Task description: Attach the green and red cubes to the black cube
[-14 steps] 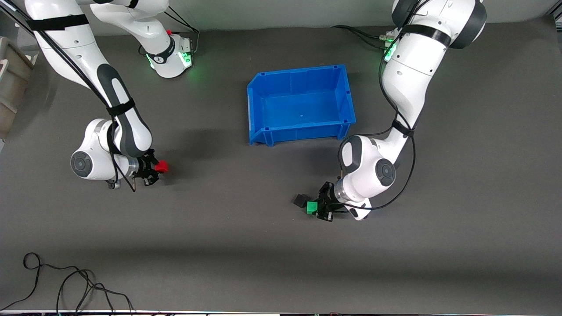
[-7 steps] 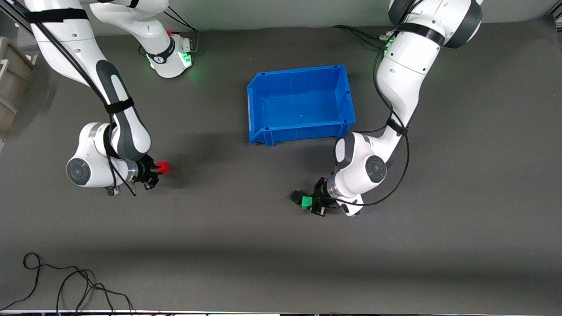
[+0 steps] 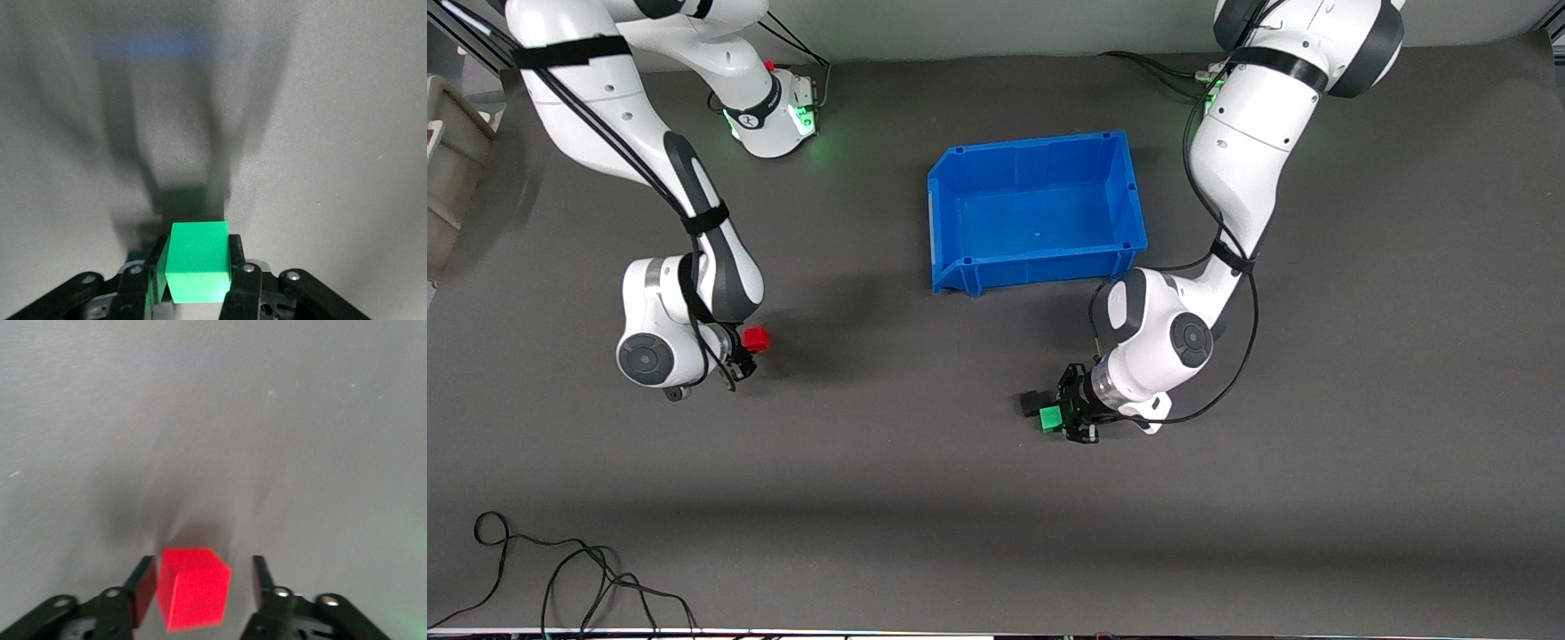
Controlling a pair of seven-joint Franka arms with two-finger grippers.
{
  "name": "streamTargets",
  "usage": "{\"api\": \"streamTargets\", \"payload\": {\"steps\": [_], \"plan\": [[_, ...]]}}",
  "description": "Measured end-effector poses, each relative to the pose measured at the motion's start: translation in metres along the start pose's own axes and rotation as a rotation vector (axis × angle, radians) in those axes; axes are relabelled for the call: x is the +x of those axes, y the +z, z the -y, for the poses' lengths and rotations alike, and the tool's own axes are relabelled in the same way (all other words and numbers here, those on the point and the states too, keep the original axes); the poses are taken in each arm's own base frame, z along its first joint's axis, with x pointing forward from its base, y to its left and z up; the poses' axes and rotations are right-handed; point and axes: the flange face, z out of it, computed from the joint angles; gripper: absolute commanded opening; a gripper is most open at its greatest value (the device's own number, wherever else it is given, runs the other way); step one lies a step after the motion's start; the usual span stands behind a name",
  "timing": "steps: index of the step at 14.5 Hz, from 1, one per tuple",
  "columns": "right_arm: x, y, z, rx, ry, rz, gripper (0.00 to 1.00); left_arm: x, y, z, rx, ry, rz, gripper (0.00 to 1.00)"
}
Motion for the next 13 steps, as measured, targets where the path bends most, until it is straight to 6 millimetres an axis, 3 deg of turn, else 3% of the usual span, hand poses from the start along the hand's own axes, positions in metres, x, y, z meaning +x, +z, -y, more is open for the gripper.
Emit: {"api": "streamTargets", "payload": {"steps": [3,4,5,13], "plan": [[0.000,0.008,0.001,-0.013,0.005,0.007,0.75,0.000,0.000,0.000,-0.002,-0.011,0.000,0.25],[-0.001,0.008,0.002,-0.007,0.015,0.020,0.52,0.000,-0.001,-0.001,-0.004,-0.015,0.000,0.25],[-0.002,0.006,0.002,0.000,0.024,0.034,0.42,0.000,-0.001,-0.002,-0.007,-0.022,0.001,0.25],[0.004,-0.009,-0.006,0.029,0.047,0.048,0.27,0.002,-0.010,-0.013,-0.052,-0.204,0.011,0.25]]}}
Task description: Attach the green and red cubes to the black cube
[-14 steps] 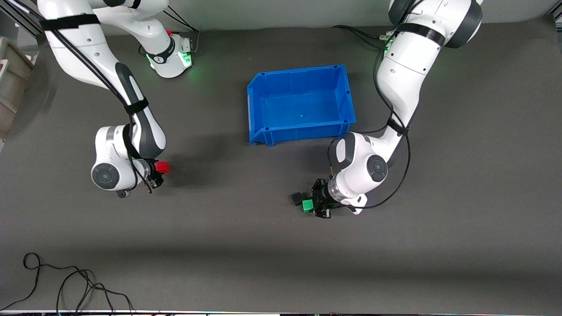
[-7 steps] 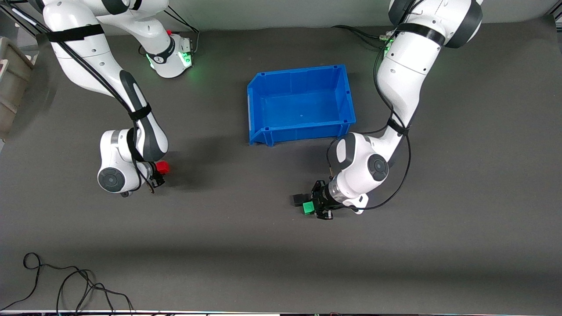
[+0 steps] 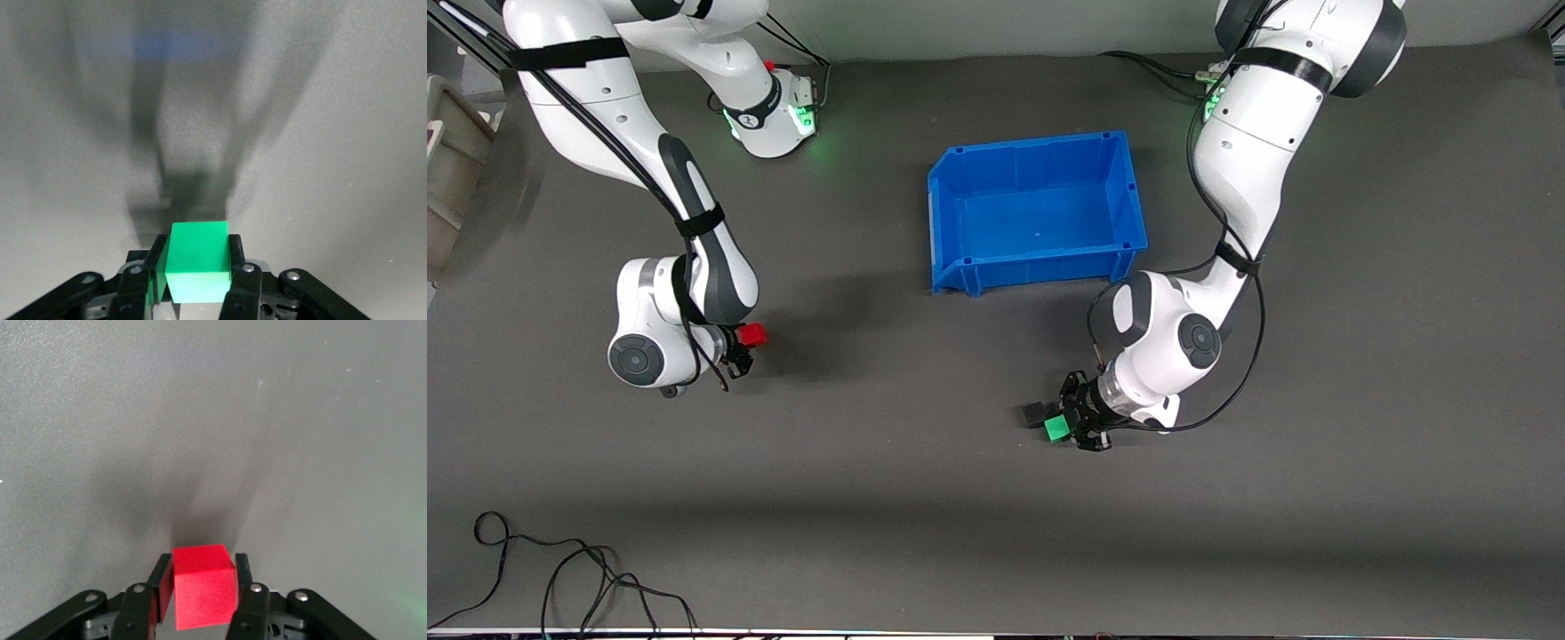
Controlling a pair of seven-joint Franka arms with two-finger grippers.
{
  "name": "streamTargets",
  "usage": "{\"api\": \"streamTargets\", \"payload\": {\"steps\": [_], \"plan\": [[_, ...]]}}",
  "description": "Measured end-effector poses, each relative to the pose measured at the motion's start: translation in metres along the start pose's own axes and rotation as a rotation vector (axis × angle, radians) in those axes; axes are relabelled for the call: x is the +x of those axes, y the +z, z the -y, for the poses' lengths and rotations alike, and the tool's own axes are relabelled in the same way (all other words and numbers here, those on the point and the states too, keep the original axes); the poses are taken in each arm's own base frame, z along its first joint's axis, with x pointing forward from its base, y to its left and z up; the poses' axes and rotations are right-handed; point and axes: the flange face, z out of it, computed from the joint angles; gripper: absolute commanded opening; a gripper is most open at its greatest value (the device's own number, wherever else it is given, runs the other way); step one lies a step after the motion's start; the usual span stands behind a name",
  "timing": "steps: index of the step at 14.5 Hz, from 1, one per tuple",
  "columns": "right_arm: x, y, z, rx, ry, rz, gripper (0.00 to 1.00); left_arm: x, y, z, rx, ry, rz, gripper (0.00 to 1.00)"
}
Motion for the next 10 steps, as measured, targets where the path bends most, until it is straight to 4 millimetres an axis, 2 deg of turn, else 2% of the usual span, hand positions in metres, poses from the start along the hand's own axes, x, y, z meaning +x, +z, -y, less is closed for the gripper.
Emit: {"api": "streamTargets", "payload": {"steps": [3,5,6,8,10], "plan": [[-0.001,-0.003,0.000,0.006,0.000,0.000,0.26,-0.004,-0.005,-0.004,-0.058,-0.095,0.025,0.25],[-0.012,-0.023,0.007,0.044,0.029,-0.009,0.25,-0.005,-0.006,-0.005,-0.071,-0.128,0.032,0.25],[-0.028,-0.045,0.017,0.082,0.057,-0.022,0.26,-0.005,-0.006,-0.004,-0.071,-0.136,0.033,0.25],[-0.073,-0.097,0.042,0.173,0.121,-0.016,0.25,-0.005,-0.004,-0.003,-0.078,-0.146,0.034,0.25],[-0.115,-0.140,0.070,0.267,0.163,0.080,0.25,-0.004,0.000,-0.001,-0.079,-0.167,0.034,0.25]]}}
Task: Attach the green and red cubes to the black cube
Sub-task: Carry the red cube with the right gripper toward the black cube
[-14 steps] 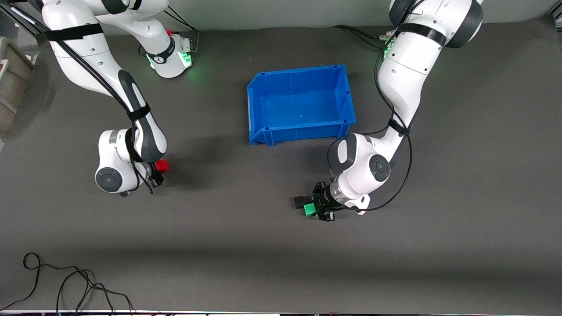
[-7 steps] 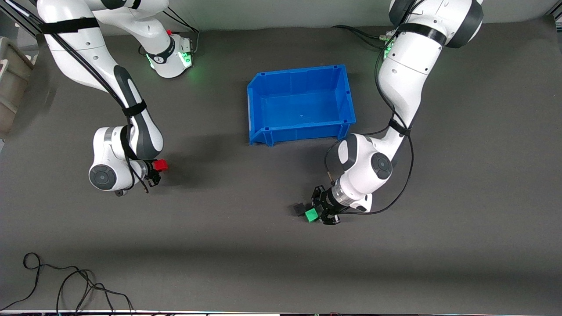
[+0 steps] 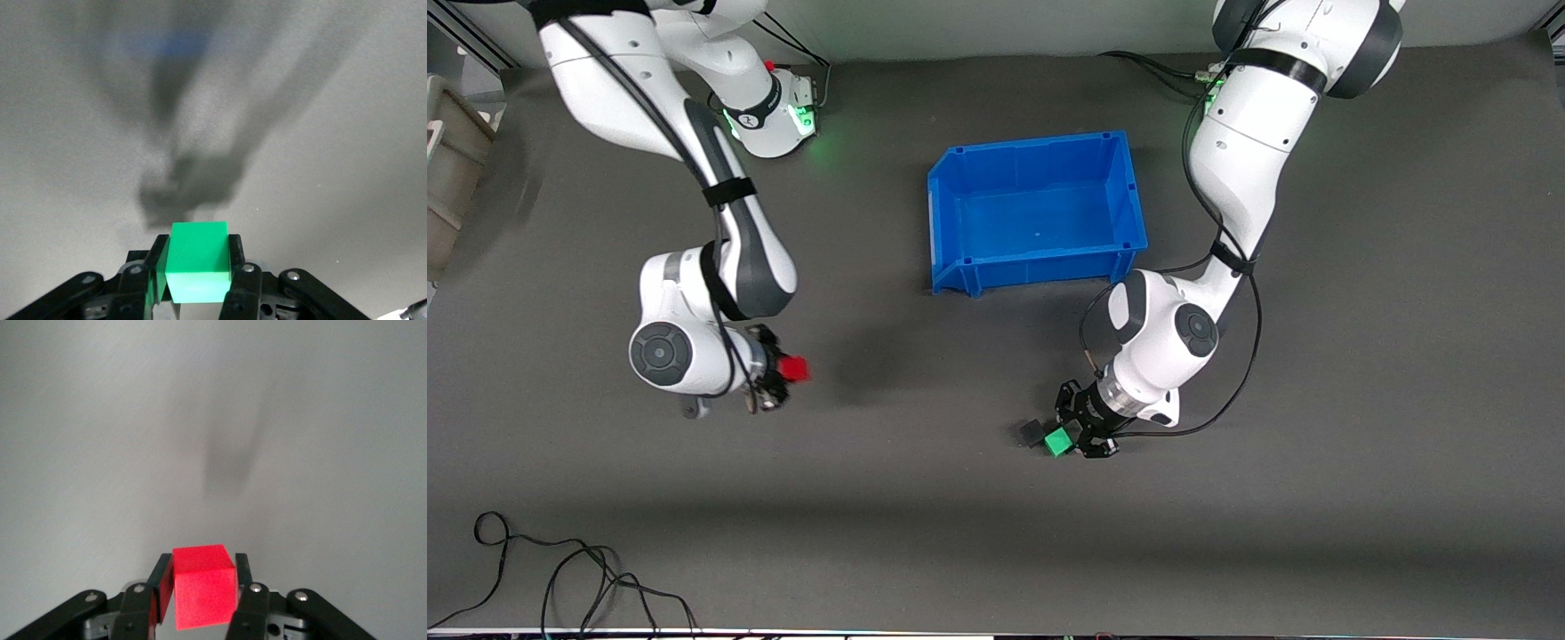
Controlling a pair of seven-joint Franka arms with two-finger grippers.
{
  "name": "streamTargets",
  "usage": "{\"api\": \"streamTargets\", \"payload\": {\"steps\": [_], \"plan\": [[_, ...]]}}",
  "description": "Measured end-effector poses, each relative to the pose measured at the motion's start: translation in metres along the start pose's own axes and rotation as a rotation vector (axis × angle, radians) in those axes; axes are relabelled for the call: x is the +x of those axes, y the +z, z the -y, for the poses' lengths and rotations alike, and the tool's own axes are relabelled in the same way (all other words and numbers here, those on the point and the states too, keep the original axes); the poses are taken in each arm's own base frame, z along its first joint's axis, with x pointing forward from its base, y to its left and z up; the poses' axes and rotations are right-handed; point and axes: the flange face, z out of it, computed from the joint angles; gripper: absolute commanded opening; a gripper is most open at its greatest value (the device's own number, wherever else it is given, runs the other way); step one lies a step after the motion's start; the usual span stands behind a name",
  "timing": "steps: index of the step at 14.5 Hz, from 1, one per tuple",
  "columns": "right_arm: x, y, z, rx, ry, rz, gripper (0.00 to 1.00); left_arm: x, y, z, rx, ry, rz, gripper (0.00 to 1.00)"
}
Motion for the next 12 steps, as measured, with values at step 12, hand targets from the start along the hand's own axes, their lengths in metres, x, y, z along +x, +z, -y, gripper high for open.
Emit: {"api": "streamTargets", "payload": {"steps": [12], "plan": [[-0.201,0.102,0.094,0.324,0.130,0.182,0.23,0.002,0.008,0.006,-0.055,-0.218,0.022,0.28]]}}
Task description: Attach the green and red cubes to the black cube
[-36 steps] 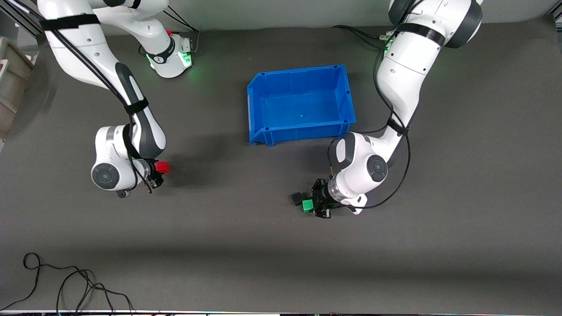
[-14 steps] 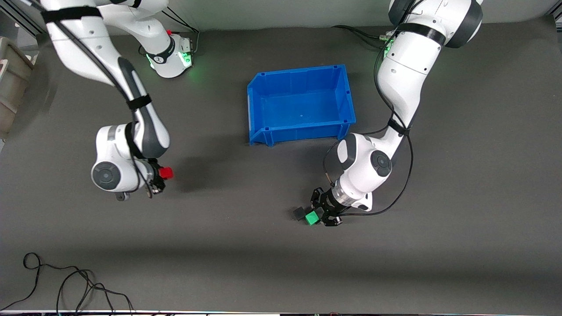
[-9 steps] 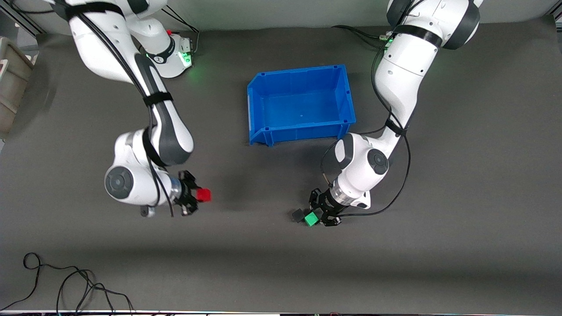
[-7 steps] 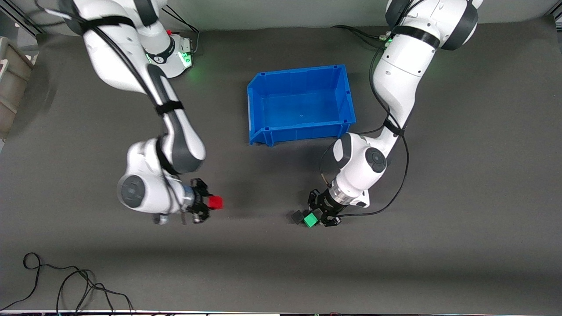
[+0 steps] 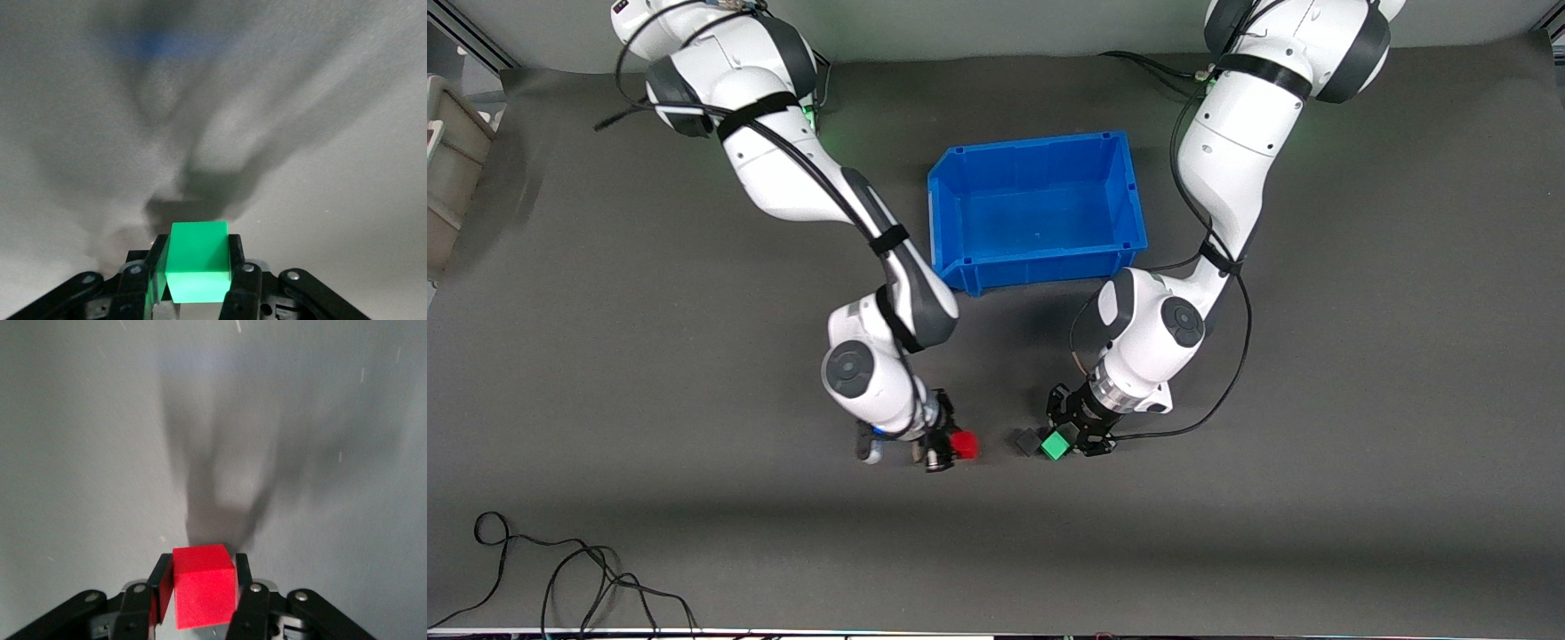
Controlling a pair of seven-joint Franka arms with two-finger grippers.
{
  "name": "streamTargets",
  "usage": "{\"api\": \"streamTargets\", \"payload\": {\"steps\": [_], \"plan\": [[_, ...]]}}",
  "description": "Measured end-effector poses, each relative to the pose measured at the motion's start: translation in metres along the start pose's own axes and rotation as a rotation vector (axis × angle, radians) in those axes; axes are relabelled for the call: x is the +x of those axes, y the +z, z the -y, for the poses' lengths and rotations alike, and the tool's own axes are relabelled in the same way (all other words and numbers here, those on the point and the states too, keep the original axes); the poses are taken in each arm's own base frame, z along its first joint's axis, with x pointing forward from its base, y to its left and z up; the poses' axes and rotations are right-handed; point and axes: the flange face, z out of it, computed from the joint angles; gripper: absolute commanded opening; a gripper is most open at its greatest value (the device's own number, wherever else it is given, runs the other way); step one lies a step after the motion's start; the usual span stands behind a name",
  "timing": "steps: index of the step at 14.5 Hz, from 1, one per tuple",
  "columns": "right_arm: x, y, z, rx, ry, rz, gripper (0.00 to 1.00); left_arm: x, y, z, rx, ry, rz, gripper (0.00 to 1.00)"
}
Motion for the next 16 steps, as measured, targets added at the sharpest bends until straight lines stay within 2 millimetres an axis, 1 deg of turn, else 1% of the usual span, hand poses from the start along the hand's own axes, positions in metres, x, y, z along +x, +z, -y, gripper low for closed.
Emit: {"api": "streamTargets", "payload": {"steps": [3,5,9,12,16], "plan": [[-0.020,0.004,-0.003,0.010,0.030,0.022,0.23,0.004,0.002,-0.003,-0.005,-0.007,-0.006,0.28],[-0.027,0.003,-0.005,0.014,0.030,0.027,0.24,0.005,0.003,-0.003,-0.007,-0.008,-0.007,0.28],[-0.030,-0.003,-0.001,0.029,0.027,0.034,0.24,0.004,0.004,0.002,-0.011,0.025,-0.012,0.28],[-0.027,-0.014,0.009,0.055,0.022,0.036,0.23,0.001,0.006,0.009,-0.017,0.082,-0.024,0.28],[-0.028,-0.022,0.016,0.104,0.032,0.054,0.23,0.001,0.006,0.009,-0.019,0.081,-0.025,0.28]]}}
